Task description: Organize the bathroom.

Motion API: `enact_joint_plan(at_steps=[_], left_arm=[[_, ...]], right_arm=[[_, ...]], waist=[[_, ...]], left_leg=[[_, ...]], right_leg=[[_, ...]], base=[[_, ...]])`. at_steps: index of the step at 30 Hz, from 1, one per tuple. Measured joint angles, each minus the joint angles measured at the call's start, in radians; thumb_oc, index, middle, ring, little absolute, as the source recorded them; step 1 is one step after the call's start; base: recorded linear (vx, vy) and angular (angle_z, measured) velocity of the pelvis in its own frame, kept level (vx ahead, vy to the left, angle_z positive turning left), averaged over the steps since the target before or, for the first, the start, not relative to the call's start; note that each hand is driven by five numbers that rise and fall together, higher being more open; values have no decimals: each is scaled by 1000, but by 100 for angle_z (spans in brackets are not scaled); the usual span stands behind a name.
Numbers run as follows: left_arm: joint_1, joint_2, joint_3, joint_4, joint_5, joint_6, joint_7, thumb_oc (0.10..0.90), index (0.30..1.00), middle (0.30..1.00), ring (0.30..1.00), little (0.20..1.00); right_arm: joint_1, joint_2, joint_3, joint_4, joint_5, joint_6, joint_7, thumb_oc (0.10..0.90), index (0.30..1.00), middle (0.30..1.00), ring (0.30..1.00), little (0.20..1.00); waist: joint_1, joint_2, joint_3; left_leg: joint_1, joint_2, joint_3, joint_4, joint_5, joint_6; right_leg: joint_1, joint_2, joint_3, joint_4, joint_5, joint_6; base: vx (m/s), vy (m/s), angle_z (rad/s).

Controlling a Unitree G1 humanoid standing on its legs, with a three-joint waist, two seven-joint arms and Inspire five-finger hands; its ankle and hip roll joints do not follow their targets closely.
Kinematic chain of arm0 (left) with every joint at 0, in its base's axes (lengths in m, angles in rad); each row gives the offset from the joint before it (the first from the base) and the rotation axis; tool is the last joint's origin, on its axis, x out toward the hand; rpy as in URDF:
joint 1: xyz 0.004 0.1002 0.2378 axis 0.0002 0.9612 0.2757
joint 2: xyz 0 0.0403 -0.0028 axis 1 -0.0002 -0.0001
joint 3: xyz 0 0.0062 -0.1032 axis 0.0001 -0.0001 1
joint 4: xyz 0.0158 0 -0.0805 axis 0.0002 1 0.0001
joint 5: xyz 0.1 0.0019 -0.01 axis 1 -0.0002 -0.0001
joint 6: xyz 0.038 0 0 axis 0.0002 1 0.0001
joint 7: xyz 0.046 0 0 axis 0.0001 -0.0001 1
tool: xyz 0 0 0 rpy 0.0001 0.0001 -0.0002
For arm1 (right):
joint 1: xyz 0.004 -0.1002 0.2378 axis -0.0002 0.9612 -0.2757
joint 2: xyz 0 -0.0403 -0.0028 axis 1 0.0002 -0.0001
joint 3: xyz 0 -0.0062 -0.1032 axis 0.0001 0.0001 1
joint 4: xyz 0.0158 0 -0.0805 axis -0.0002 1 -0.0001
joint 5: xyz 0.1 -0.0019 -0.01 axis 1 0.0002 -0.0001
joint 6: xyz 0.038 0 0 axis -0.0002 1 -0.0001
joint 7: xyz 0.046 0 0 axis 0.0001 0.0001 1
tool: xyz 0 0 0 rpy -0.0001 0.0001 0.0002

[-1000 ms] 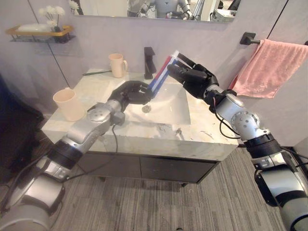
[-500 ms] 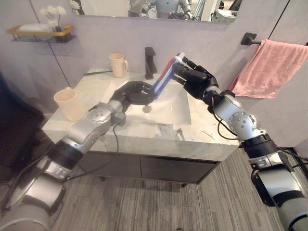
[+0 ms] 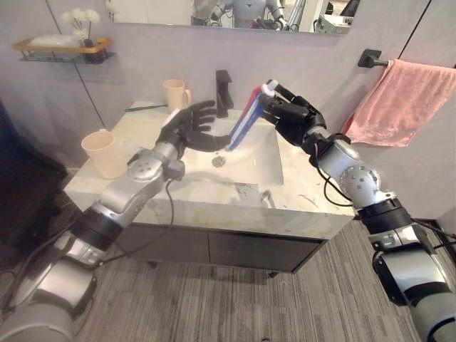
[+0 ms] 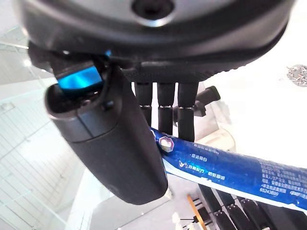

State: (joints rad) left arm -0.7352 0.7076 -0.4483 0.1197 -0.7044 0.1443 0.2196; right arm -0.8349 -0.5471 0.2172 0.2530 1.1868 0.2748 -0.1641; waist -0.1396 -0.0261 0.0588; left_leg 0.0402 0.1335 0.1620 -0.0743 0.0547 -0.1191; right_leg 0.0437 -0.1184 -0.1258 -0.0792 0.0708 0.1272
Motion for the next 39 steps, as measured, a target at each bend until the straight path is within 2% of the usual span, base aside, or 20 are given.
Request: enact_joint_plan(at_steps=[2,8,13,18,21,23,25,27,29,32,33,34,37,39], left_arm=[[0,-1,6,-1,-2,-32,31,800,900,900,900,900],[-1,-13,203,-15,-2,-189,179,800,900,900,900,900],[-1,-11,287,-19,14,-266,314,800,900,900,900,900],[-1,-12,355,-68,178,-297,515,800,900,900,900,900],[8,-12,449,-89,249,-306,633,800,900,900,900,900],[38,-13,530,-90,249,-302,698,800,900,900,900,900],[76,-18,584,-90,250,-285,730,800,900,900,900,900],[163,-24,640,-89,269,-237,767,800,900,900,900,900],[253,-69,696,-77,270,-197,800,800,900,900,900,900],[372,-139,746,79,259,-196,796,800,900,900,900,900],[427,-176,775,201,226,-182,777,800,900,900,900,900],[444,-188,780,254,226,-182,762,800,900,900,900,900],[562,-262,750,563,236,-197,617,800,900,900,900,900],[612,-316,736,706,216,-162,525,800,900,900,900,900]], right_arm=[[0,0,-5,0,1,-3,0,400,300,300,300,300],[0,-1,38,0,4,46,-2,400,300,300,300,300],[0,-1,39,0,3,47,-5,400,300,300,300,300],[0,-2,38,0,-1,47,-17,400,300,300,300,300],[2,-3,36,0,-3,47,-29,400,300,300,300,300],[8,-3,27,-2,-3,47,-40,400,300,300,300,300],[27,-4,3,-9,-4,46,-42,400,300,300,300,300],[75,-10,-36,-36,-15,44,-42,400,300,300,300,300],[114,-20,-53,-46,-42,41,-41,400,300,300,300,300],[164,-48,-60,-53,-45,41,-38,400,300,300,300,300],[176,-49,-72,-53,-46,41,-38,400,300,300,300,300],[177,-51,-74,-53,-45,41,-38,400,300,300,300,300],[177,-99,-97,-82,-39,61,-40,400,300,300,300,300],[173,-130,-129,-98,-38,85,-38,400,300,300,300,300]], waist=[[0,0,0],[-10,-1,0],[1,-1,0],[3,-11,5],[6,-15,8],[13,-15,8],[21,-15,8],[32,-15,8],[50,-15,8],[59,-14,9],[61,-15,9],[60,-15,10],[60,-16,14],[66,-19,15]], left_leg=[[0,0,-2,0,0,0],[-1,1,-5,1,1,0],[-7,1,-16,0,4,0],[-26,0,-41,0,14,0],[-32,1,-51,1,17,0],[-31,1,-56,1,18,0],[-32,0,-64,1,18,-1],[-36,0,-82,0,21,-2],[-37,0,-92,0,22,-2],[-40,-1,-115,0,24,-3],[-50,1,-126,1,26,-5],[-54,0,-130,1,27,-5],[-71,-1,-145,-2,35,-3],[-71,-1,-146,-2,35,-3]], right_leg=[[1,0,-2,0,0,0],[2,1,-5,0,-2,-2],[4,1,-15,0,-3,-3],[1,2,-34,0,-4,-5],[2,3,-39,0,-4,-5],[6,3,-42,0,-7,-6],[11,4,-50,0,-11,-6],[19,4,-66,0,-18,-4],[26,6,-74,0,-23,-4],[40,7,-94,0,-34,-6],[39,10,-98,-1,-37,-7],[38,11,-100,-1,-38,-7],[30,11,-102,-1,-39,-7],[32,10,-91,-1,-40,-6]], base=[[0,0,0],[0,0,0],[6,-9,7],[7,-22,14],[2,-21,9],[-4,-16,8],[-14,-14,13],[-31,-18,23],[-36,-11,20],[-22,-4,28],[-3,-1,19],[4,0,22],[23,15,18],[18,20,8]])
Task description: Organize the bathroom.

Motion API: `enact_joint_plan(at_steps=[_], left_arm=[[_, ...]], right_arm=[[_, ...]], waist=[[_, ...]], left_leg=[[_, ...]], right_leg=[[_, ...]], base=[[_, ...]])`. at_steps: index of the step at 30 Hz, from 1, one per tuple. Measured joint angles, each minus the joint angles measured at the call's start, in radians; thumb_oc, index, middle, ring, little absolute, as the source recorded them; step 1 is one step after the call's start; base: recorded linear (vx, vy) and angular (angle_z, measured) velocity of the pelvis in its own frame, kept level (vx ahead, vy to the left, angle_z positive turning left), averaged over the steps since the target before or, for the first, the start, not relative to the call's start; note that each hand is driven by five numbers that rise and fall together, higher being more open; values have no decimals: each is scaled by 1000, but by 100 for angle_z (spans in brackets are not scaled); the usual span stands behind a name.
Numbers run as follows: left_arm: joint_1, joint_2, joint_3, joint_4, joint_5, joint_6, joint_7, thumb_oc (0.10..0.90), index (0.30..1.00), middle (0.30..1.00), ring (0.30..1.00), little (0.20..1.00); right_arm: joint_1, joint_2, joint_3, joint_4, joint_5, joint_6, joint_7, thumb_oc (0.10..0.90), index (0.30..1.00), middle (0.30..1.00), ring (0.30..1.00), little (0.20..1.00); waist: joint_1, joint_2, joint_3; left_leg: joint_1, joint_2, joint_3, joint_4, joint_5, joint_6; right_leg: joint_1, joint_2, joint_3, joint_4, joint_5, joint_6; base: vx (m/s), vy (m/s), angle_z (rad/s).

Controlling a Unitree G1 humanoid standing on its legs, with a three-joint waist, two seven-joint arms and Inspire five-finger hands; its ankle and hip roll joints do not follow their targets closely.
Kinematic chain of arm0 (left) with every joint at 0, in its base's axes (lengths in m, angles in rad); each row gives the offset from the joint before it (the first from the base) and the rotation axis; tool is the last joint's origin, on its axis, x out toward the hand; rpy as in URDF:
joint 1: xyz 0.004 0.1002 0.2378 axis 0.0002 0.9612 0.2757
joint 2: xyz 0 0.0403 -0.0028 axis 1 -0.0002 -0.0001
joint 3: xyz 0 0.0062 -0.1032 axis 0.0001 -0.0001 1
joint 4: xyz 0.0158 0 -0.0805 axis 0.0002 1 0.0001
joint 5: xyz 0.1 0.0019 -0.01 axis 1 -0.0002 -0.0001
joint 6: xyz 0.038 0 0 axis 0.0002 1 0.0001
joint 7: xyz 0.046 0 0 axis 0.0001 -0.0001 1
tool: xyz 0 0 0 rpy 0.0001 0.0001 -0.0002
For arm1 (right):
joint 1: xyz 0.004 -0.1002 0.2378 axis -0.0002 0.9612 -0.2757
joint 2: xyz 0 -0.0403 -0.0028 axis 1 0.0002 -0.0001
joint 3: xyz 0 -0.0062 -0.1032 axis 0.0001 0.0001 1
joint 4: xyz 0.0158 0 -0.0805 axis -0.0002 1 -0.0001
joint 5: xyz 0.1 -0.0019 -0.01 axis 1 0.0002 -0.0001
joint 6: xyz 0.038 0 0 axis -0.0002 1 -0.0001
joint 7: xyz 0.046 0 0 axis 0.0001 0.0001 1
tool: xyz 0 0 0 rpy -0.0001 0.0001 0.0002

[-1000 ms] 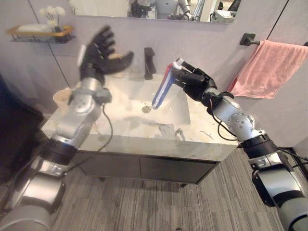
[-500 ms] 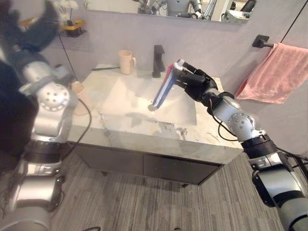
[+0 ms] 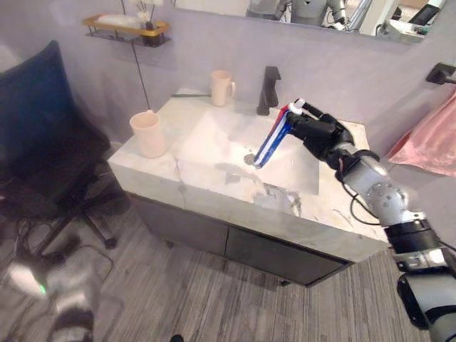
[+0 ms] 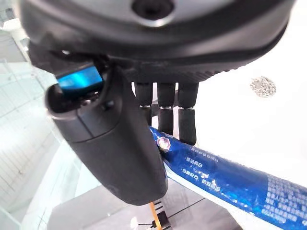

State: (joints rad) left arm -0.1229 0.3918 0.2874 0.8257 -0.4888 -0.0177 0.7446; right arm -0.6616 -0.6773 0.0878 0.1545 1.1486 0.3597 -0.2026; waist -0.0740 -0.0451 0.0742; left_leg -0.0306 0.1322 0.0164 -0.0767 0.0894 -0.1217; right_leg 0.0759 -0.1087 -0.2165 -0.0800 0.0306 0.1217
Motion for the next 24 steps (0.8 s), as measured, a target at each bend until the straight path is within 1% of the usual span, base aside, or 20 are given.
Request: enact_joint_plan(at_steps=[1,2,3,4,7,8,9,10,11,12,13,14,15,18,21,24], left_arm=[[27,-22,-17,79,-23,26,-66,800,900,900,900,900],[39,-27,-36,128,-16,32,-100,800,900,900,900,900],[39,-27,-36,128,-16,32,-100,800,900,900,900,900],[61,-37,-128,341,25,109,-250,800,900,900,900,900],[93,-61,-227,461,42,196,-430,800,900,900,900,900],[94,-63,-261,488,70,210,-463,800,900,900,900,900],[93,-68,-331,530,117,229,-524,800,900,900,900,900],[93,-71,-354,541,146,246,-549,800,900,900,900,900],[98,-74,-411,542,201,271,-592,800,900,900,900,900],[97,-76,-416,540,229,283,-611,800,900,900,900,900],[94,-80,-453,536,323,303,-654,800,900,900,900,900],[94,-81,-481,527,370,308,-673,800,900,900,900,900],[94,-81,-551,506,456,320,-704,800,900,900,900,900],[80,-81,-631,470,582,351,-767,800,900,900,900,900],[49,-84,-632,458,628,374,-795,800,900,900,900,900],[47,-84,-626,459,627,376,-798,800,900,900,900,900]], right_arm=[[-5,-8,-19,-1,1,3,2,400,300,300,300,300],[-10,-11,-22,1,1,3,3,400,300,300,300,300],[-10,-11,-22,1,1,3,3,400,300,300,300,300],[-32,-28,-24,-5,5,8,14,400,300,300,300,300],[-55,-37,-24,-6,7,23,27,400,300,300,300,300],[-60,-37,-22,-5,8,29,31,400,300,300,300,300],[-66,-37,-17,-6,21,40,48,400,300,300,300,300],[-66,-37,-16,-6,36,46,52,400,300,300,300,300],[-75,-38,-4,-6,47,49,66,400,300,300,300,300],[-76,-38,1,-8,47,49,69,400,300,300,300,300],[-77,-38,8,-19,47,53,68,400,300,300,300,300],[-77,-38,12,-23,47,57,68,400,300,300,300,300],[-80,-42,23,-35,52,66,69,400,300,300,300,300],[-91,-45,54,-45,57,68,72,400,300,300,300,300],[-102,-45,74,-54,58,71,73,400,300,300,300,300],[-110,-48,81,-67,84,72,69,400,300,300,300,300]], waist=[[2,-2,1],[4,-1,2],[4,-1,2],[-9,1,3],[-20,8,8],[-25,10,9],[-34,15,10],[-39,16,10],[-42,20,10],[-43,21,10],[-52,23,8],[-57,23,8],[-68,23,8],[-74,24,8],[-79,24,8],[-82,24,8]], left_leg=[[0,0,-1,0,0,0],[0,0,0,0,0,0],[0,0,0,0,0,0],[2,2,0,0,1,0],[3,3,4,0,4,-1],[3,3,5,-1,5,-2],[3,3,7,-3,6,-2],[4,4,9,-3,6,-1],[5,5,20,-5,7,-1],[5,5,24,-5,7,-1],[5,5,27,-5,7,-1],[5,5,27,-5,7,-1],[5,5,27,-5,7,-1],[5,6,39,-5,7,-1],[5,7,46,-5,7,-1],[5,8,47,-5,6,-1]], right_leg=[[1,1,1,0,-1,1],[1,1,1,0,-2,2],[1,1,1,0,-2,2],[3,2,3,0,-5,3],[2,3,6,0,-8,2],[2,3,7,0,-8,2],[2,3,9,0,-9,2],[0,3,11,0,-10,4],[-6,3,24,0,-11,5],[-8,4,29,0,-10,5],[-9,3,32,0,-9,5],[-10,3,32,0,-7,2],[-11,4,33,0,-7,2],[-19,4,45,0,-3,1],[-22,5,51,0,-3,1],[-23,6,51,0,-3,1]], base=[[-8,22,3],[0,0,0],[-46,21,0],[-32,23,0],[-25,44,-1],[-13,65,-1],[-5,40,-2],[-10,56,-13],[-6,26,-17],[-14,32,-18],[-19,21,-7],[-28,29,-4],[-28,28,-4],[-32,23,-12],[-19,11,-6],[0,0,0]])
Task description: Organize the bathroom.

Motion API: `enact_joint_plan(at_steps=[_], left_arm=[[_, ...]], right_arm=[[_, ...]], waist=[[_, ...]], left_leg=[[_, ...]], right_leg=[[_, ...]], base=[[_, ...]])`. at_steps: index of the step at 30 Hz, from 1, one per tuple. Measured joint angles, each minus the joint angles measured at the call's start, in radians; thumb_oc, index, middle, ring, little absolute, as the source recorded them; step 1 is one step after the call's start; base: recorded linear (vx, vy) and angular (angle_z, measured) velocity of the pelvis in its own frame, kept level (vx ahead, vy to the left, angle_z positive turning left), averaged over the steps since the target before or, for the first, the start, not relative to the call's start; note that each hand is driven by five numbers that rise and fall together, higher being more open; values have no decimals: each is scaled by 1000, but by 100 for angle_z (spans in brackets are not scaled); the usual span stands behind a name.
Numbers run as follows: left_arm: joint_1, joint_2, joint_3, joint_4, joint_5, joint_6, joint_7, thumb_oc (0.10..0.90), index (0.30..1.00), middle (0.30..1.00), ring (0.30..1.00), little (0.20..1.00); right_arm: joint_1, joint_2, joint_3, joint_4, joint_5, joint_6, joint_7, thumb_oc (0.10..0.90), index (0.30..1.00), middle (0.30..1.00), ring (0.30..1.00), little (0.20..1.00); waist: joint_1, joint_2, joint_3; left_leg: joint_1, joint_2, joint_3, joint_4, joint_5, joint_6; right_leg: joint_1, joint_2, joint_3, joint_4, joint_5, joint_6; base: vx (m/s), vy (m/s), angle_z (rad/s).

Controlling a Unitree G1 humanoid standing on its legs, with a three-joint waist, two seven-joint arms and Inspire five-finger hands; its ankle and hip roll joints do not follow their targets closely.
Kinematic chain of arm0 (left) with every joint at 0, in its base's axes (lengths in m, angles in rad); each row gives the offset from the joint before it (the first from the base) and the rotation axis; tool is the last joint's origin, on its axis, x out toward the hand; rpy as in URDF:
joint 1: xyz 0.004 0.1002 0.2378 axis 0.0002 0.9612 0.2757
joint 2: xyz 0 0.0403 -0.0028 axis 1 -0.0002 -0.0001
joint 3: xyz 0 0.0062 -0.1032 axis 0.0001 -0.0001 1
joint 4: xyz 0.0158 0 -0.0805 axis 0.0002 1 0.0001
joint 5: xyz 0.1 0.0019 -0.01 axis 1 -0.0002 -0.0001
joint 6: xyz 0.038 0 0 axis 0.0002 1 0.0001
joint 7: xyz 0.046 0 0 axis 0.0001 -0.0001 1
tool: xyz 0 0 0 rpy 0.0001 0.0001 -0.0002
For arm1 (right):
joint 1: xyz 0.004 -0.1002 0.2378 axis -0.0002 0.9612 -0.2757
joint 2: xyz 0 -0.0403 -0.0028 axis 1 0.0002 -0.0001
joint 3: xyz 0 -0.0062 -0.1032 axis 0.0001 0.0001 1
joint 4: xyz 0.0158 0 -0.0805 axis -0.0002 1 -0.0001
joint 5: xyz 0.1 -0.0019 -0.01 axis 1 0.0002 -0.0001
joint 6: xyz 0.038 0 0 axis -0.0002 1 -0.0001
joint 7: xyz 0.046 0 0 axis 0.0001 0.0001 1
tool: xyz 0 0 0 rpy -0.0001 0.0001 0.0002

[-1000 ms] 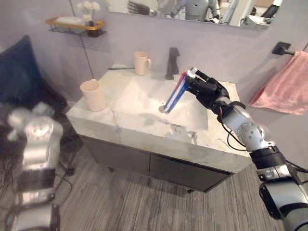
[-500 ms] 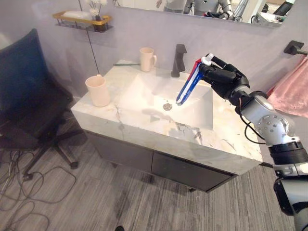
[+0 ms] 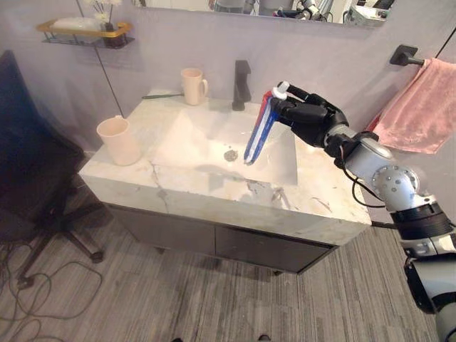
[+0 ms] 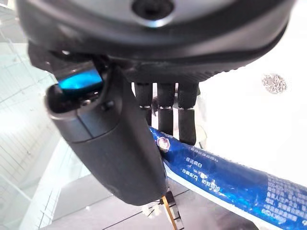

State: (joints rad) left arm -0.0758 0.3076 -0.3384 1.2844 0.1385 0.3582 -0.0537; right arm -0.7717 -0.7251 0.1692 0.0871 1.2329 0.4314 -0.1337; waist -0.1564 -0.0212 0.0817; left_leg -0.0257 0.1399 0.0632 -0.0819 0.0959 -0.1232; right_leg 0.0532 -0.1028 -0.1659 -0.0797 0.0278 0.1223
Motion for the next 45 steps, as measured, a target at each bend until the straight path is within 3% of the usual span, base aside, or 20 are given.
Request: enact_joint_plan(at_steps=[6,15,19,21,25,26,27,28,29,30,32,33,34,35,36,37,39,42,43,45], left_arm=[[11,-3,71,29,-132,2,11,800,900,900,900,900],[42,-3,81,49,-152,-78,28,800,900,900,900,900],[-3,-1,80,49,-129,-85,29,800,900,900,900,900],[-20,7,66,41,-111,-87,22,800,900,900,900,900],[-29,-10,38,45,-124,-66,7,800,900,900,900,900],[-26,-11,38,59,-128,-66,7,800,900,900,900,900],[-19,-16,38,62,-129,-66,3,800,900,900,900,900],[4,-28,38,62,-143,-66,-4,800,900,900,900,900],[4,-28,38,62,-143,-66,-4,800,900,900,900,900],[-2,-19,37,70,-154,-61,4,800,900,900,900,900],[-17,-8,46,70,-183,-70,15,800,900,900,900,900],[-15,-7,103,73,-191,-79,22,800,900,900,900,900],[-21,-7,97,75,-199,-79,20,800,900,900,900,900],[-39,-7,83,83,-203,-76,18,800,900,900,900,900],[-54,-6,78,83,-201,-76,18,800,900,900,900,900],[-71,1,79,80,-184,-74,11,800,900,900,900,900],[-98,19,79,83,-146,-58,-7,800,900,900,900,900],[-103,22,79,84,-133,-52,-11,800,900,900,900,900],[-101,18,82,66,-111,-41,-19,800,900,900,900,900],[-76,11,75,27,-91,-18,-22,800,900,900,900,900]], right_arm=[[-7,-28,1,-31,10,4,-6,400,300,300,300,300],[-31,-28,5,-31,32,17,-9,400,300,300,300,300],[-33,-83,5,-44,50,40,-26,400,300,300,300,300],[-43,-99,5,-33,47,59,-46,400,300,300,300,300],[-60,-63,13,44,5,59,-2,400,300,300,300,300],[-60,-47,17,47,-13,54,5,400,300,300,300,300],[-59,-30,19,50,-19,53,16,400,300,300,300,300],[-50,-14,33,46,-31,41,31,400,300,300,300,300],[-50,-14,33,46,-31,41,31,400,300,300,300,300],[-21,-21,33,44,-55,32,40,400,300,300,300,300],[-1,-19,38,43,-61,17,48,400,300,300,300,300],[36,15,29,34,-61,-8,56,400,300,300,300,300],[44,10,39,27,-58,-9,65,400,300,300,300,300],[48,-22,59,10,-58,-6,88,400,300,300,300,300],[53,-40,64,6,-57,-2,93,400,300,300,300,300],[51,-73,73,0,-59,-2,89,400,300,300,300,300],[42,-89,71,-9,-72,-3,85,400,300,300,300,300],[42,-93,70,-14,-77,-3,84,400,300,300,300,300],[40,-138,68,-62,-77,-1,80,400,300,300,300,300],[38,-149,57,-67,-67,16,76,400,300,300,300,300]], waist=[[13,0,0],[13,2,-5],[9,7,-11],[11,8,-11],[18,26,-12],[13,17,-10],[3,6,-2],[-37,32,-7],[-37,32,-7],[-68,27,-4],[-63,25,0],[-69,31,6],[-65,35,18],[-72,52,48],[-85,62,55],[-100,80,65],[-100,72,69],[-101,63,71],[-124,37,74],[-131,35,72]], left_leg=[[0,0,0,0,0,0],[-13,-1,-22,-1,2,-2],[-88,-10,-23,73,2,-3],[-123,-13,-59,124,1,-1],[-135,-9,-4,150,-30,30],[-143,-17,40,194,-63,53],[-144,-36,132,253,-110,100],[-136,-65,168,254,-136,98],[-136,-65,168,254,-136,98],[-122,-99,149,222,-110,118],[-121,-109,155,203,-101,138],[-107,-119,156,170,-93,148],[-99,-125,157,163,-92,153],[-84,-126,119,144,-81,170],[-75,-132,86,120,-76,178],[-64,-132,51,74,-57,189],[-60,-142,31,37,-42,186],[-52,-154,24,28,-40,185],[-4,-200,-5,4,-56,193],[26,-203,-35,19,-91,177]], right_leg=[[1,0,-2,0,0,0],[17,1,-34,0,-6,-2],[18,1,-80,18,-31,-15],[19,5,-81,34,-51,-21],[15,-5,-106,68,-72,-30],[7,-29,-111,83,-72,-25],[1,-62,-105,108,-77,-17],[-18,-75,-93,156,-79,-15],[-18,-75,-93,156,-79,-15],[-53,-109,-54,227,-85,-16],[-100,-124,-11,299,-64,-11],[-142,-124,30,381,-40,-16],[-171,-122,68,435,-23,-21],[-236,-109,153,580,-6,-25],[-259,-84,195,594,-40,-16],[-264,-20,241,477,-84,6],[-287,32,247,266,-83,17],[-294,43,243,227,-80,16],[-356,53,159,136,12,15],[-345,60,160,151,39,8]], base=[[-7,25,1],[-24,30,10],[51,100,57],[55,221,58],[123,357,19],[115,427,-16],[106,414,-3],[59,236,2],[139,474,40],[106,356,32],[133,336,21],[123,223,6],[204,176,28],[150,34,45],[308,29,83],[248,2,73],[281,-36,51],[196,-79,32],[392,-201,70],[373,-192,79]])
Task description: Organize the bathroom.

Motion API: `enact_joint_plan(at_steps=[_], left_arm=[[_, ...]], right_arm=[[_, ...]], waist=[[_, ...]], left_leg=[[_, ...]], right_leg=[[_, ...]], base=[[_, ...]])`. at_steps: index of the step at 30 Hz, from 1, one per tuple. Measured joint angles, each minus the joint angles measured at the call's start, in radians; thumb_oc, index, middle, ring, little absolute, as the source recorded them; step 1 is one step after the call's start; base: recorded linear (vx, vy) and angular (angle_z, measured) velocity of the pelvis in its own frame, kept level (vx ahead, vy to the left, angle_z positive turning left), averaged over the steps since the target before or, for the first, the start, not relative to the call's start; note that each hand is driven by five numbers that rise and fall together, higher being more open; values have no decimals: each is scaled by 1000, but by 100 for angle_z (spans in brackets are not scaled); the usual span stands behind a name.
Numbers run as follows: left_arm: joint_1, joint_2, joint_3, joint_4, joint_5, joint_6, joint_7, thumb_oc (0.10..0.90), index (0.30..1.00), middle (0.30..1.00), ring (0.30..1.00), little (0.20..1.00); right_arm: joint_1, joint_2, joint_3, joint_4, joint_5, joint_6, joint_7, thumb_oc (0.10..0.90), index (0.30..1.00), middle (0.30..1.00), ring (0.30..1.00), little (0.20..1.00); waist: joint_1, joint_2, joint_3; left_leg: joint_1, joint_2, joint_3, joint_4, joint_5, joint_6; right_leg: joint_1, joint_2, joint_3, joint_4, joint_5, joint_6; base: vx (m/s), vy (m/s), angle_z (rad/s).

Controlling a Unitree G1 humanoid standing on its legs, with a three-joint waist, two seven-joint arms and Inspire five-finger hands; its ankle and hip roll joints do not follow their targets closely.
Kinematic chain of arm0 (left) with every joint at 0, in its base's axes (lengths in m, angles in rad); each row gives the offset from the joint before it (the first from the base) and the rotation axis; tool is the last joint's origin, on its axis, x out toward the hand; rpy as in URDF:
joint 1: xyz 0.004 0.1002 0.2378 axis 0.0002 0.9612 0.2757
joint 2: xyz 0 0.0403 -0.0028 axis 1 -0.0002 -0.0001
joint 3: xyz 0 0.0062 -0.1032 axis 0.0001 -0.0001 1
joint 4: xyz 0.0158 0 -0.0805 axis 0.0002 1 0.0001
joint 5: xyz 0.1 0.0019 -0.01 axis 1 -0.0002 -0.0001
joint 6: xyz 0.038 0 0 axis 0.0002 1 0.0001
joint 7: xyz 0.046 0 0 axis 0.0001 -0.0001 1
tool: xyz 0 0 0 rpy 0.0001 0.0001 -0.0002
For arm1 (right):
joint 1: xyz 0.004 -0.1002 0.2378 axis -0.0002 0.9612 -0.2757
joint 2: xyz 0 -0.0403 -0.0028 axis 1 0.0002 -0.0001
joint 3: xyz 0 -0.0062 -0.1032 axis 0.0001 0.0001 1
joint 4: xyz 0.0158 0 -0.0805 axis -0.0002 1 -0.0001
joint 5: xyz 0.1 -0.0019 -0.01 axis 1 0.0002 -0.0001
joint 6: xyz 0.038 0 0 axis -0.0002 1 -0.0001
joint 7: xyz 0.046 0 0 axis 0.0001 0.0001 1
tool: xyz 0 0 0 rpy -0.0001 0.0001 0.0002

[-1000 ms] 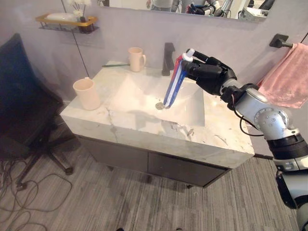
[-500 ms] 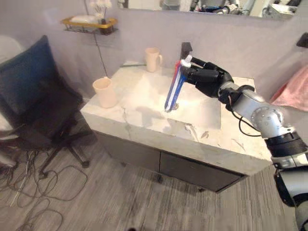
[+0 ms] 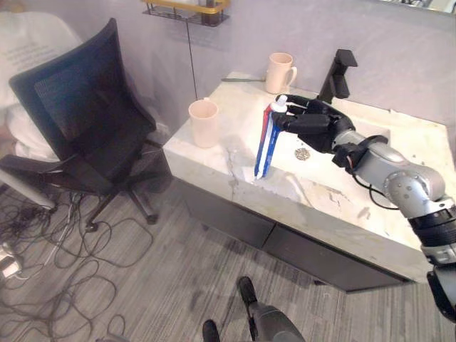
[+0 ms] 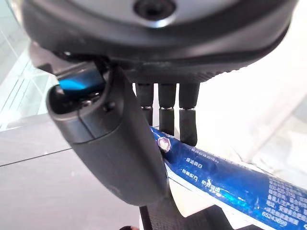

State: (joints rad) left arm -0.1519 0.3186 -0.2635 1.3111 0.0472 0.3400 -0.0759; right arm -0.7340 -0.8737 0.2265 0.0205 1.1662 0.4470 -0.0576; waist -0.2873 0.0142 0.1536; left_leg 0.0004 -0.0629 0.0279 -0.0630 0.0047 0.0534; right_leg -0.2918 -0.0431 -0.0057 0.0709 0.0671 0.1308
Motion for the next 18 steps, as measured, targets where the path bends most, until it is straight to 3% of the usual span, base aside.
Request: enact_joint_plan(at_steps=[1,2,4,7,13,18], left_arm=[[31,-2,-2,-9,-1,6,-11,800,900,900,900,900],[36,-11,-2,-19,4,5,-24,800,900,900,900,900],[36,-22,-13,-25,42,5,-40,800,900,900,900,900],[3,-27,-15,-39,42,14,-44,800,900,900,900,900],[-52,-39,-15,-67,38,15,-35,800,900,900,900,900],[-41,-28,-16,-64,38,23,-14,800,900,900,900,900]], right_arm=[[1,-17,-1,0,15,18,-20,400,300,300,300,300],[-1,-41,-6,-1,20,27,-36,400,300,300,300,300],[-12,-67,-23,10,17,28,-42,400,300,300,300,300],[-30,-74,-27,29,3,27,-42,400,300,300,300,300],[-31,-73,-27,28,-20,7,-12,400,300,300,300,300],[-31,-75,-33,4,-20,-18,21,400,300,300,300,300]], waist=[[-30,1,-14],[-28,16,-37],[-15,39,-52],[-19,42,-54],[-29,43,-54],[-67,37,-58]], left_leg=[[9,-2,-40,23,-20,-7],[6,14,-40,45,-50,-32],[-10,52,7,78,-73,-67],[-6,87,59,70,-71,-78],[35,94,69,41,-57,-91],[62,85,84,-22,-60,-92]], right_leg=[[46,2,39,-13,43,1],[57,17,25,-19,63,-48],[89,49,3,-67,75,-94],[104,83,-2,-95,81,-104],[129,97,15,-95,80,-104],[132,89,28,-123,75,-110]], base=[[194,-101,78],[184,-107,65],[143,-99,15],[92,-63,8],[68,-39,-7],[69,-67,-4]])
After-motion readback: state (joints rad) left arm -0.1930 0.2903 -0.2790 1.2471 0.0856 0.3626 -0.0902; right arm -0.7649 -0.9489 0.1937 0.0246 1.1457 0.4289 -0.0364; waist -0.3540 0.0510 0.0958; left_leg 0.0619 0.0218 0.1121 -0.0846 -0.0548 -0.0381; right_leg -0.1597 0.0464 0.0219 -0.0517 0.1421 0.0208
